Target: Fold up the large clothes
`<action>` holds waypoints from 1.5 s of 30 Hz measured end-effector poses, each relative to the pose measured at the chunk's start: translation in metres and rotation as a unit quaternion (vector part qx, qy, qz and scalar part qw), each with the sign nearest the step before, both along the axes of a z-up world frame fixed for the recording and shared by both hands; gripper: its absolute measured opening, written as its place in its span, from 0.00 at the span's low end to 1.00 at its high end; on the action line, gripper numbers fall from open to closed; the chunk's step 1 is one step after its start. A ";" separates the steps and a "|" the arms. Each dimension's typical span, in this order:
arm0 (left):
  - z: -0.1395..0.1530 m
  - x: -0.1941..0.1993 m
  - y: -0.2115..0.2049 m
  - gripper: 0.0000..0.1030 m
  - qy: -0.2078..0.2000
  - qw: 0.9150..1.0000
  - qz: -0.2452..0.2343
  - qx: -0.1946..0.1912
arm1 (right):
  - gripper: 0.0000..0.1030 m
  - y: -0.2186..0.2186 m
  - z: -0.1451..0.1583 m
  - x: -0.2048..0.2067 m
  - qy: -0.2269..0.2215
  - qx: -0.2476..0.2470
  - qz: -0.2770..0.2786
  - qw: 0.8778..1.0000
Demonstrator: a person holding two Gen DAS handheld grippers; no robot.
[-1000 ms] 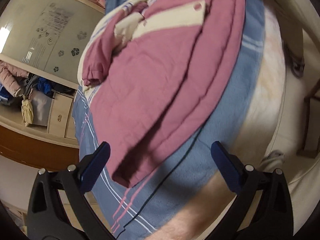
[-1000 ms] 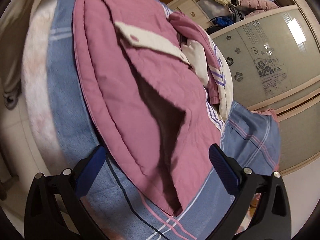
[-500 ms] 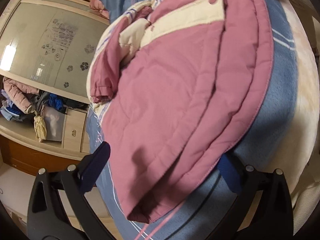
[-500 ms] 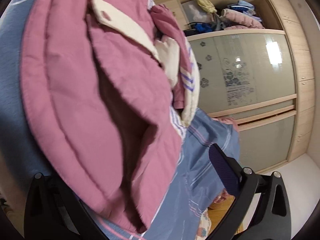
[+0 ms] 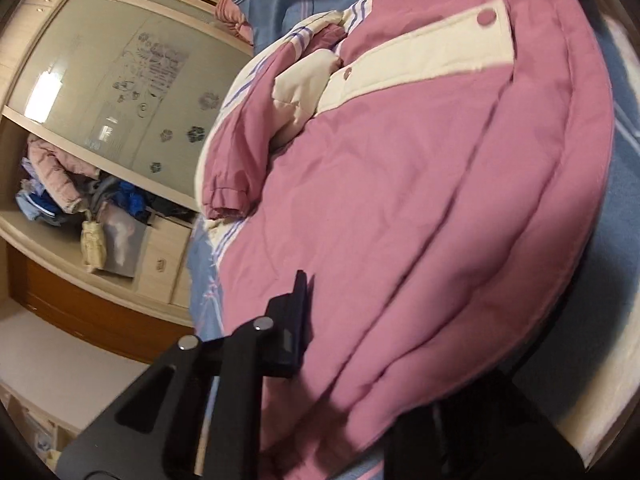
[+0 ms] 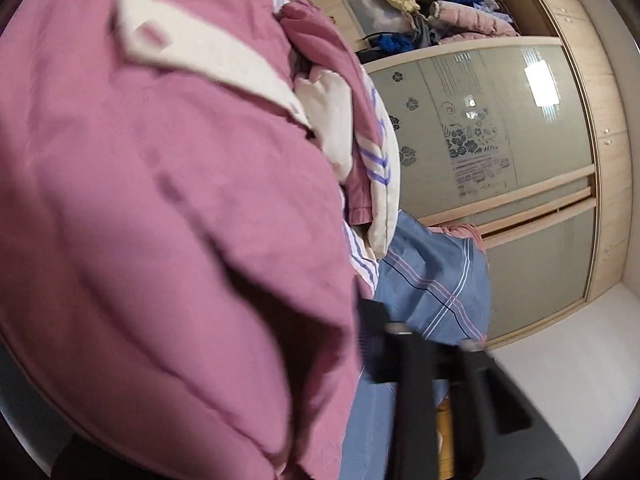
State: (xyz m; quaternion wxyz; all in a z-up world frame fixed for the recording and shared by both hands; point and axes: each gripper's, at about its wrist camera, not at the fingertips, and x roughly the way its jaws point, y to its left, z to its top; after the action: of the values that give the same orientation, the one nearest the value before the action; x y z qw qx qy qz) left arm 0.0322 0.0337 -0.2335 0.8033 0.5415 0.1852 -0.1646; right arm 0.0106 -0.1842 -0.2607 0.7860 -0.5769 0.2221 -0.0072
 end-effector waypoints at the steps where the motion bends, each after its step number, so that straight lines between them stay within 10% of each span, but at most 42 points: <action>1: -0.001 0.000 -0.001 0.11 0.003 1.000 0.002 0.000 | 0.11 0.000 -0.003 -0.001 0.000 0.000 0.002 1.000; 13: 0.073 0.020 -0.009 0.08 -0.062 0.998 -0.010 0.013 | 0.08 -0.009 0.064 0.018 -0.058 0.002 0.017 0.998; 21: 0.156 0.121 -0.037 0.08 -0.133 0.989 -0.006 0.058 | 0.09 -0.031 0.142 0.137 -0.102 -0.044 0.009 0.994; 25: 0.189 0.214 -0.052 0.08 -0.117 0.993 0.032 -0.008 | 0.09 -0.046 0.177 0.236 -0.063 0.002 -0.020 0.998; 29: 0.175 0.313 -0.063 0.08 -0.073 0.993 0.071 -0.062 | 0.09 -0.067 0.186 0.340 0.020 0.129 -0.073 0.989; 38: 0.080 0.429 -0.093 0.07 0.004 0.990 0.120 -0.075 | 0.10 -0.082 0.090 0.463 0.075 0.198 -0.152 0.965; 41: 0.083 0.425 -0.091 0.30 -0.019 0.988 0.134 -0.076 | 0.13 -0.090 0.097 0.460 0.074 0.221 -0.154 0.960; 43: 0.096 0.425 -0.082 0.85 -0.080 0.979 0.167 -0.081 | 0.35 -0.099 0.109 0.453 0.062 0.224 -0.172 0.957; 45: 0.131 0.422 -0.060 0.98 -0.082 0.961 0.197 -0.178 | 0.92 -0.123 0.132 0.459 0.032 0.260 -0.217 0.940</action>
State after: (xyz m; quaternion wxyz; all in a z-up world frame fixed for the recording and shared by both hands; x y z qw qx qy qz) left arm 0.4541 -0.0263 -0.1021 0.9157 0.3542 0.1896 0.0114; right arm 0.4697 -0.3075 -0.1286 0.8803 -0.2904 0.3610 -0.1019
